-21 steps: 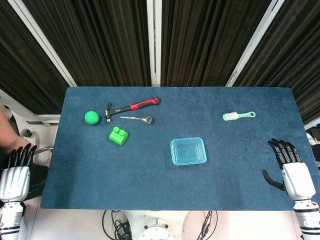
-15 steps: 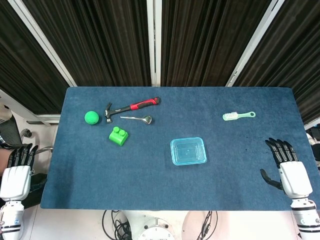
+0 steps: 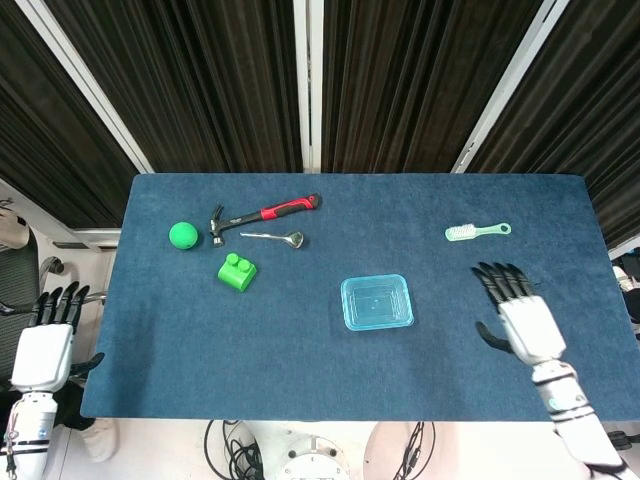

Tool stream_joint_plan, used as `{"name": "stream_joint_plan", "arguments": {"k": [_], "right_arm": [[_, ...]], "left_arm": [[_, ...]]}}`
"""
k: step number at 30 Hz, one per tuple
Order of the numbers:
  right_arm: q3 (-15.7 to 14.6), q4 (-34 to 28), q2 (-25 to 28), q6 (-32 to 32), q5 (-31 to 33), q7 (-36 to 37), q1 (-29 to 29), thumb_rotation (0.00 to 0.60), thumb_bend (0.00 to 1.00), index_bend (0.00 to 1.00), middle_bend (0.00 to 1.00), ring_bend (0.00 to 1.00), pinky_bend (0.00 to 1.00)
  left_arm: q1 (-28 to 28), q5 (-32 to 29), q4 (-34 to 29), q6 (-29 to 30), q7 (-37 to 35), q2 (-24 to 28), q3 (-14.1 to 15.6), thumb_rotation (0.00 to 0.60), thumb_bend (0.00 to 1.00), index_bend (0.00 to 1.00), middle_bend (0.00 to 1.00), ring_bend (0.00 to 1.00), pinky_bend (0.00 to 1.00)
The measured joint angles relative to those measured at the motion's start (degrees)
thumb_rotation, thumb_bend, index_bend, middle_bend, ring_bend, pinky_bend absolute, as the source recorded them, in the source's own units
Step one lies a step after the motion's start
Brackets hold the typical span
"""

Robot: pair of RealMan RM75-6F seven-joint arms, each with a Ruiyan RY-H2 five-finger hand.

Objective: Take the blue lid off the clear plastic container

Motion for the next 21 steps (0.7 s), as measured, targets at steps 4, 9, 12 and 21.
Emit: {"name": "stream_joint_plan", "arguments": {"k": [4,9,12,21], "right_arm": [[2.18,3.86,-4.72,-5.69,3.13,-3.13,5.11,0.600,0.23,0.00,0.03,0.00,0.00],[4.07,9.44,-9.44,-11.77,6.39,-3.61,10.41,0.600,0.21,0.00,0.01,0.00,0.00],[4.33,12.53,-11.38,-14.11,7.48,-3.55,12.43,0.600,0.21,0.00,0.00,0.00,0.00],[4.00,17.74,-15.16,-15.80,8.52,-3.22,15.02,0.600,0.18,0.00,0.00,0.00,0.00]], "left_arm": [[-0.01,-0.35,-0.01,-0.09,-0.48,0.08,-0.01,0.600,0.00,0.04,0.00,0.00,0.00],[-0.33,-0.93,0.25,-1.04,-0.95,0.10,0.03,0.600,0.00,0.04,0.00,0.00,0.00],[-0.50,-1.09,0.25,-1.14,-1.10,0.09,-0.01,0.600,0.00,0.04,0.00,0.00,0.00],[-0.74,-1.03,-0.42,-1.17,-1.14,0.73,0.05,0.600,0.00,0.04,0.00,0.00,0.00]]}}
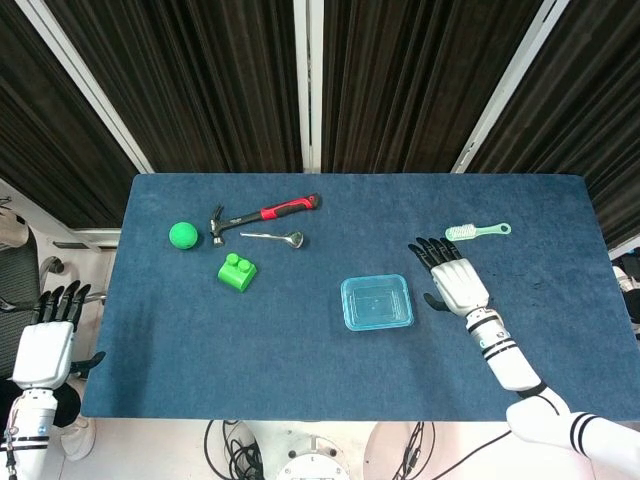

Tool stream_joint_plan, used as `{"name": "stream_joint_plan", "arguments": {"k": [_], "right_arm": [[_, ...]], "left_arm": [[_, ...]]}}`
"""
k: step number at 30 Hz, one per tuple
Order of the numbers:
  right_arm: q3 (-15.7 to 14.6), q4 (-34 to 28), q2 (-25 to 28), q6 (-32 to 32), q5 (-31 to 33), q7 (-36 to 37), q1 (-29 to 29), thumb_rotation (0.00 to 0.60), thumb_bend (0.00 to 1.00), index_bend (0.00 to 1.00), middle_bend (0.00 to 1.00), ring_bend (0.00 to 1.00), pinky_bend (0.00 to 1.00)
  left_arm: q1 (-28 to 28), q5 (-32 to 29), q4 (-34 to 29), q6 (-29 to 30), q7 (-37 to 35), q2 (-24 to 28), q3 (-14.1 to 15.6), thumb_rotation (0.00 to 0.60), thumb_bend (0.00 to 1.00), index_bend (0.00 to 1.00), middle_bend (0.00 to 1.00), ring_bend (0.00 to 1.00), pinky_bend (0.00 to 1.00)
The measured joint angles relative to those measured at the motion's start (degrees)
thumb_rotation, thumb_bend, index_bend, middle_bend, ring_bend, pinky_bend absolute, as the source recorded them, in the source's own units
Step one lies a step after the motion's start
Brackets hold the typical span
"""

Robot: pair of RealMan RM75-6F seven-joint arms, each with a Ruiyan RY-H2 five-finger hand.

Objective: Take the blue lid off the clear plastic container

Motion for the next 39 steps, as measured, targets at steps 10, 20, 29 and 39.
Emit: {"name": "stream_joint_plan", "arguments": {"k": [10,20,29,39], "right_arm": [[-1.00,3.37,-8.23,1.12,-3.56,-2.80,4.28,0.600,0.17,0.00,0.00,0.00,0.00],[-0.82,3.16,-12.10,1.10,-4.66,-1.74,7.56,0.600,0.16,0.00,0.00,0.00,0.00],[-3.73,-1.98,-6.03,7.08,-6.53,2.30,3.46,0.600,0.16,0.00,0.00,0.00,0.00],[-4.67,-7.06,5.95,27.24,-9.39,14.98,-8.24,0.600,0.21,0.00,0.00,0.00,0.00]], "left_arm": [[-0.37,0.76,-0.70,-0.75,-1.04,0.95,0.61,0.600,0.00,0.04,0.00,0.00,0.00],[-2.78,2.64,-1.08,-3.11,-2.15,2.19,0.48,0.600,0.00,0.04,0.00,0.00,0.00],[-11.86,5.71,-4.12,-12.77,-0.23,2.86,-1.52,0.600,0.00,0.04,0.00,0.00,0.00],[-29.88,2.16,-7.70,-33.25,6.78,-1.68,-6.41,0.600,0.00,0.02,0.00,0.00,0.00]]}}
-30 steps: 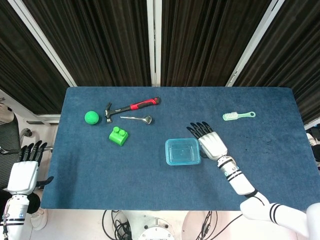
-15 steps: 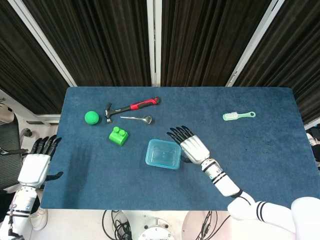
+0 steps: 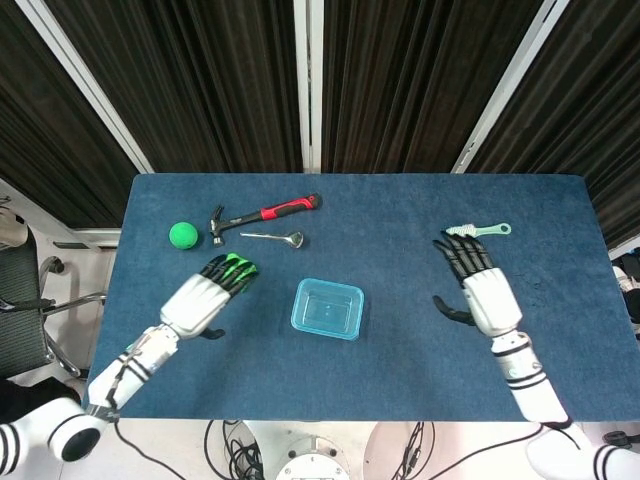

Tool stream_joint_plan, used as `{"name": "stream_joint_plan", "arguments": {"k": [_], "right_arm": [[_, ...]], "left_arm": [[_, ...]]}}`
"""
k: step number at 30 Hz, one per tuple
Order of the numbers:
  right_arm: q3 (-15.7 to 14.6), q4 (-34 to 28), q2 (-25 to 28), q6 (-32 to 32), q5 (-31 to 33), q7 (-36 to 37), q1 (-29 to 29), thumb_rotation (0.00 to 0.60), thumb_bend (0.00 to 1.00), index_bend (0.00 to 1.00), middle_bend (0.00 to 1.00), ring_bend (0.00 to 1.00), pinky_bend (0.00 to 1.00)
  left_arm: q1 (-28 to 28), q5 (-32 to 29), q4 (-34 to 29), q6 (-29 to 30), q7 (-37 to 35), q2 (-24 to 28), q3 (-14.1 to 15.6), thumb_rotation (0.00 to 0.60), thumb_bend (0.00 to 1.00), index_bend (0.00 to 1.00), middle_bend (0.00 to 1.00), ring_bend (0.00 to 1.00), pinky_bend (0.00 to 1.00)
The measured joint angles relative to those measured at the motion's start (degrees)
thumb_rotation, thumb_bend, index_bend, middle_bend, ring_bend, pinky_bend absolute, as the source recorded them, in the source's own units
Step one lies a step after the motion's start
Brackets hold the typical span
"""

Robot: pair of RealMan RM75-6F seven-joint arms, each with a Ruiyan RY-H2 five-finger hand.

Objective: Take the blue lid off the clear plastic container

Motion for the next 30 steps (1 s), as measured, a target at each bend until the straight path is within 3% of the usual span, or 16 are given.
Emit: {"name": "stream_joint_plan", "arguments": {"k": [6,10,21,30], "right_arm": [[-1.13,0.30,4.39,4.03,-0.15,4.39,-5.20,0.600,0.21,0.00,0.00,0.00,0.00],[-1.52,1.73,4.57,4.05,-0.78,6.26,-5.64,0.600,0.21,0.00,0.00,0.00,0.00],[-1.77,5.13,3.23,3.04,-3.03,10.20,-5.10,0.600,0.22,0.00,0.00,0.00,0.00],[-3.39,5.79,1.23,1.36,-6.44,9.07,-3.80,0.600,0.22,0.00,0.00,0.00,0.00]], "left_arm": [[-9.05,-10.37,0.22,-7.39,7.65,-4.94,-2.27,0.600,0.00,0.00,0.00,0.00,0.00],[-14.22,-19.30,1.00,-9.15,11.86,-8.16,-2.92,0.600,0.00,0.00,0.00,0.00,0.00],[-28.22,-45.72,3.80,-6.69,20.27,-16.24,-1.93,0.600,0.00,0.00,0.00,0.00,0.00],[-34.93,-55.56,7.90,-3.91,20.71,-19.60,0.35,0.600,0.00,0.00,0.00,0.00,0.00]]}}
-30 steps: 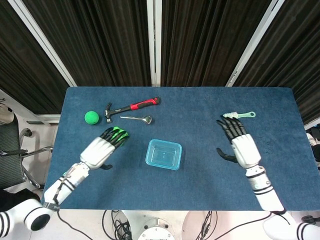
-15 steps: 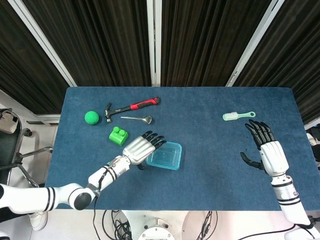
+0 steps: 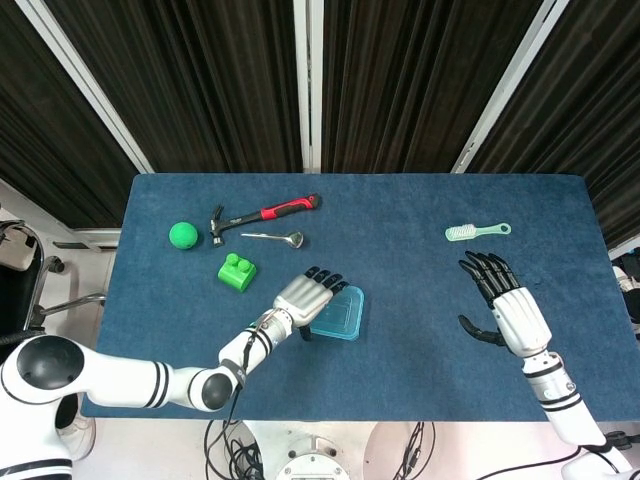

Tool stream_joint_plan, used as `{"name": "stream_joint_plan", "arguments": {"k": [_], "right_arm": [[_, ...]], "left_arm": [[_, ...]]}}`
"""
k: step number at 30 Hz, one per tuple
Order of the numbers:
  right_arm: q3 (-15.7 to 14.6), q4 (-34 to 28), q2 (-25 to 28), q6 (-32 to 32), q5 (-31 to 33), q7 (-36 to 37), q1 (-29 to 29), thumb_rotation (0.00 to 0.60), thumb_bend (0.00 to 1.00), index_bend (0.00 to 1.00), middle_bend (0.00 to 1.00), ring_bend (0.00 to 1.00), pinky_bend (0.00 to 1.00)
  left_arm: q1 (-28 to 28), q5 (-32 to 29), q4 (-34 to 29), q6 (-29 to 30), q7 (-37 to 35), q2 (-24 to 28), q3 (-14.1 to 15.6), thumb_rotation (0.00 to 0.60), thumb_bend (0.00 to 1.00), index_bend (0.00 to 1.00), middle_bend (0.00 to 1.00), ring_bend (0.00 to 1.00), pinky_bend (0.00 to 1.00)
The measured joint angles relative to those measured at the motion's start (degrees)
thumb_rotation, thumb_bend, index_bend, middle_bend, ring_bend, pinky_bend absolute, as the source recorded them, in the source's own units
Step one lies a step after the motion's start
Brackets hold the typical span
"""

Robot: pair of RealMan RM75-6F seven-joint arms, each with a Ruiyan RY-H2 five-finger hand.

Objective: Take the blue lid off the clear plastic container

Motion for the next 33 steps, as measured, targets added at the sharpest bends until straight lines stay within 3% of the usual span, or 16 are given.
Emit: {"name": "stream_joint_plan", "arguments": {"k": [6,12,22,27,33], "right_arm": [[-0.44,0.69,-2.68,-2.38,-1.69,-1.47,2.05,0.600,0.22,0.00,0.00,0.00,0.00],[-0.71,2.02,-6.84,-4.89,-3.91,-1.90,5.13,0.600,0.22,0.00,0.00,0.00,0.00],[-0.56,8.97,-16.16,-8.18,-5.89,-3.46,9.85,0.600,0.21,0.00,0.00,0.00,0.00],[-0.54,14.45,-20.66,-6.15,-6.61,-4.49,10.20,0.600,0.09,0.00,0.00,0.00,0.00],[-0.79,21.77,-26.75,-3.54,-6.74,-4.44,10.03,0.600,0.04,0.00,0.00,0.00,0.00]], "left_arm": [[-1.15,-1.48,1.66,-1.87,-2.55,0.05,0.34,0.600,0.00,0.00,0.01,0.00,0.00],[-1.87,-1.19,4.56,-1.24,-4.98,-1.59,0.98,0.600,0.00,0.10,0.20,0.14,0.10],[-2.35,-1.07,6.47,-0.59,-7.23,-2.85,1.94,0.600,0.00,0.14,0.22,0.15,0.13],[-2.44,-0.72,6.83,-0.77,-8.11,-2.97,2.19,0.600,0.00,0.14,0.22,0.15,0.13],[-2.31,-0.12,7.22,-1.11,-9.43,-3.01,2.39,0.600,0.00,0.14,0.22,0.15,0.13]]}}
